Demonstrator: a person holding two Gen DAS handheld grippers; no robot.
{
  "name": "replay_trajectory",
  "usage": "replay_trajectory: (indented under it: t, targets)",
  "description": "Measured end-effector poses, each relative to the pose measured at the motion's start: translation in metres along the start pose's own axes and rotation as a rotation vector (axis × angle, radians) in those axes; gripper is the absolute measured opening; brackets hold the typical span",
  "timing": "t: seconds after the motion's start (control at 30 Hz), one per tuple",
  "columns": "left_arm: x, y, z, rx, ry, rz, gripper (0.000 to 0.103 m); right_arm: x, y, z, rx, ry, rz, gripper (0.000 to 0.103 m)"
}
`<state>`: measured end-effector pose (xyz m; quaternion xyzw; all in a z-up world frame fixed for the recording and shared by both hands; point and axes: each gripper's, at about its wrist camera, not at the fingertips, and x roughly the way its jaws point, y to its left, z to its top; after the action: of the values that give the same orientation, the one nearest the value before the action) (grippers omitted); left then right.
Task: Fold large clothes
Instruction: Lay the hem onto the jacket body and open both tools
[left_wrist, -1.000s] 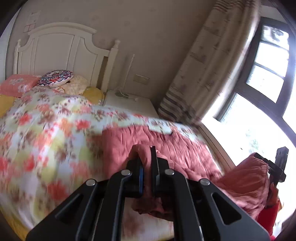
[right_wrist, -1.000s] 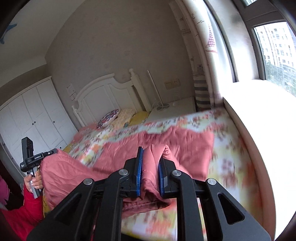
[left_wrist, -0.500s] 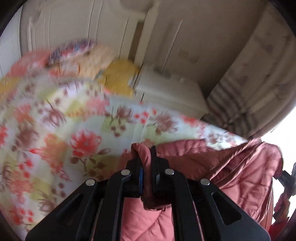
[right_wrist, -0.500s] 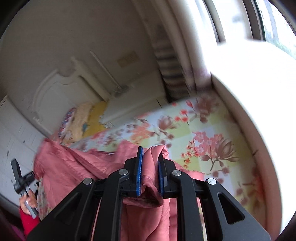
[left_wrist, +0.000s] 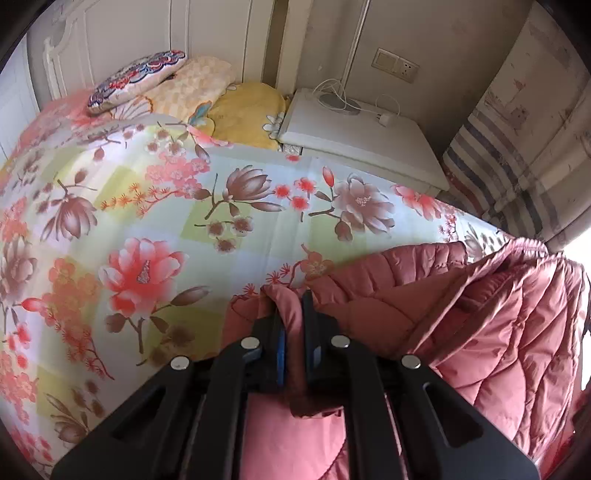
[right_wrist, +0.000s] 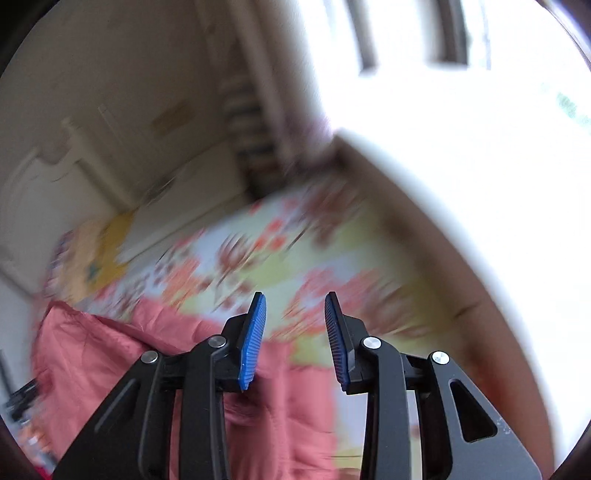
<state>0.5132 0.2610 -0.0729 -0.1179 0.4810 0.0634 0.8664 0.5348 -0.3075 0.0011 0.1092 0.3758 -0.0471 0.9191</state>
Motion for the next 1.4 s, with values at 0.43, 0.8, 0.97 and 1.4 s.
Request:
replay_trajectory:
  t: [0.43,0.8,0.97,1.4]
  targets:
    - [-0.01,-0.002,-0.005,0.02,-0.036,0.023,0.01,0.009,0.207,-0.106,-0.677,0.16,0.107,0.063]
    - [-0.11,-0.003,-0.043,0.125,-0.21,0.05,0.079,0.052,0.199,-0.127,-0.638,0.284,0.135,0.066]
    - [-0.152,-0.052,-0.043,0.231,-0.259,-0.023,0.086,0.063,0.207,-0.118,-0.637,0.295,0.136,0.067]
    - [0.032,-0.202,-0.023,0.345,0.042,0.127,0.086,0.055,0.194,-0.112,-0.573,0.28,0.174,0.069]
